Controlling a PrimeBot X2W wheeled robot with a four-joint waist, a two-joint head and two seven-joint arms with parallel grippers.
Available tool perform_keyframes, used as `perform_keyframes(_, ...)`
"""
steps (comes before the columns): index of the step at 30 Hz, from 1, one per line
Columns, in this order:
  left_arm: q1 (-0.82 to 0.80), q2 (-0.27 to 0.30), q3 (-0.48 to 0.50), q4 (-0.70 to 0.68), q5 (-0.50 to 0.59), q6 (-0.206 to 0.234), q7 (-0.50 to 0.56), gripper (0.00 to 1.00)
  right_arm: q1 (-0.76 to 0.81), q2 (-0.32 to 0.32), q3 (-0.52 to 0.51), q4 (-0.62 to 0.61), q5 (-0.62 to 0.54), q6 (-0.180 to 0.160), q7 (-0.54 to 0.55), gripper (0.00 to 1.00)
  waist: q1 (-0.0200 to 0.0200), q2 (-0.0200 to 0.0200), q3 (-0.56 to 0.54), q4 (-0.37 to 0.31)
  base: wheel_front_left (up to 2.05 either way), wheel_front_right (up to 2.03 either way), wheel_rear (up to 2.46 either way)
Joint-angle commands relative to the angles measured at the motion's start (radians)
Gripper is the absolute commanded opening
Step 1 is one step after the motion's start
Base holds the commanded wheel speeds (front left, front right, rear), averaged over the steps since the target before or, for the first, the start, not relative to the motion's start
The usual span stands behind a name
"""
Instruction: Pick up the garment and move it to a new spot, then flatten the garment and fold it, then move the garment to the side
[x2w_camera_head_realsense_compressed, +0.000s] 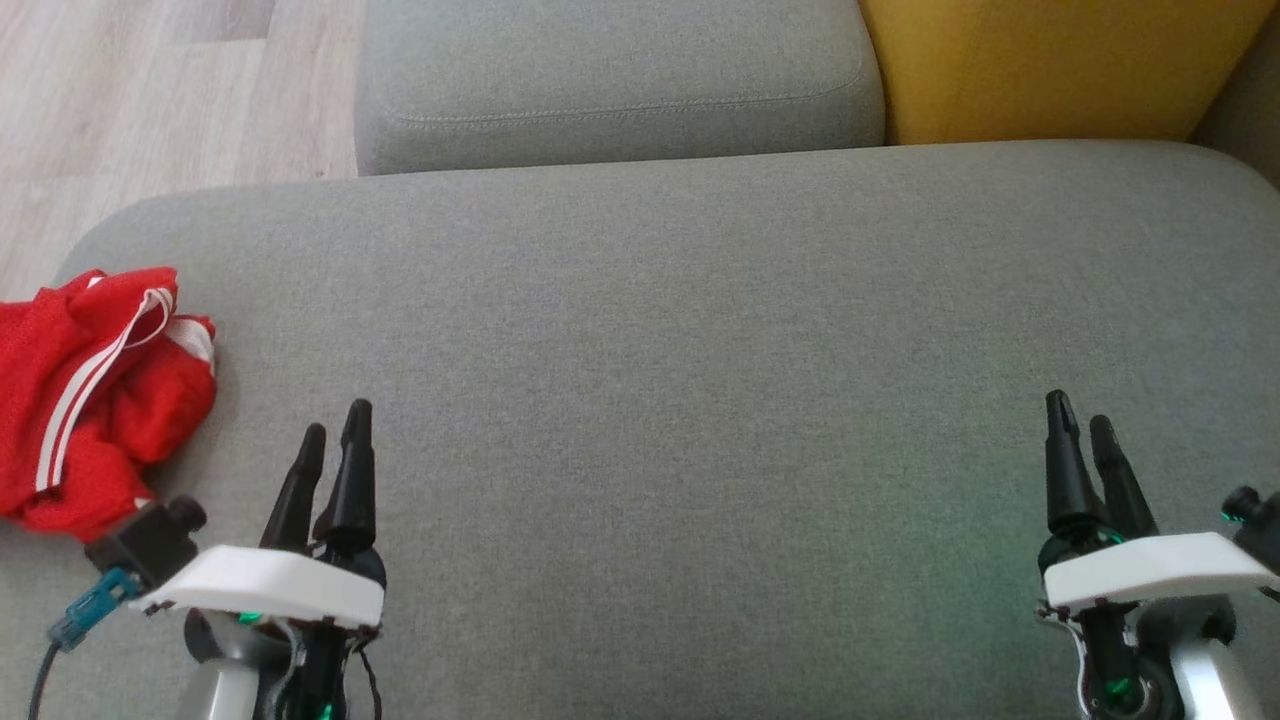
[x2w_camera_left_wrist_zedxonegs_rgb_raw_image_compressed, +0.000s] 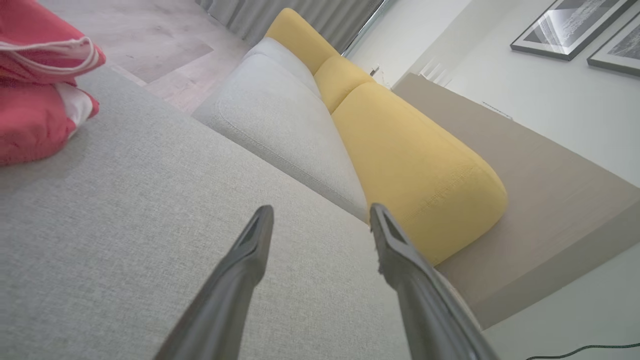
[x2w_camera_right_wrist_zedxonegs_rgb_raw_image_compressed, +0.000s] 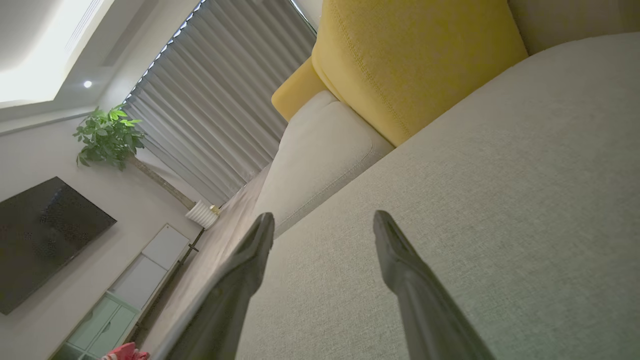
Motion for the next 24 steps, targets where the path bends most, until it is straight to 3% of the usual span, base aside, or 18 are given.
perform_keyframes(1, -0.029, 0.022, 0.013, -0.043, 0.042, 0.006, -0.016, 1.0, -0.033, -0.021, 0.016, -0.04, -0.042, 0.004, -0.015, 1.0, 0.0, 0.0, -0.001, 0.001, 0.0, 0.0, 0.0)
perform_keyframes(24, -0.01, 0.057, -0.047, -0.05, 0.324, 0.061, -0.08, 1.0, -0.023, -0.01, 0.043, -0.013, -0.359, 0.006, -0.068, 1.0, 0.0, 0.0, -0.012, 0.007, 0.0, 0.0, 0.0)
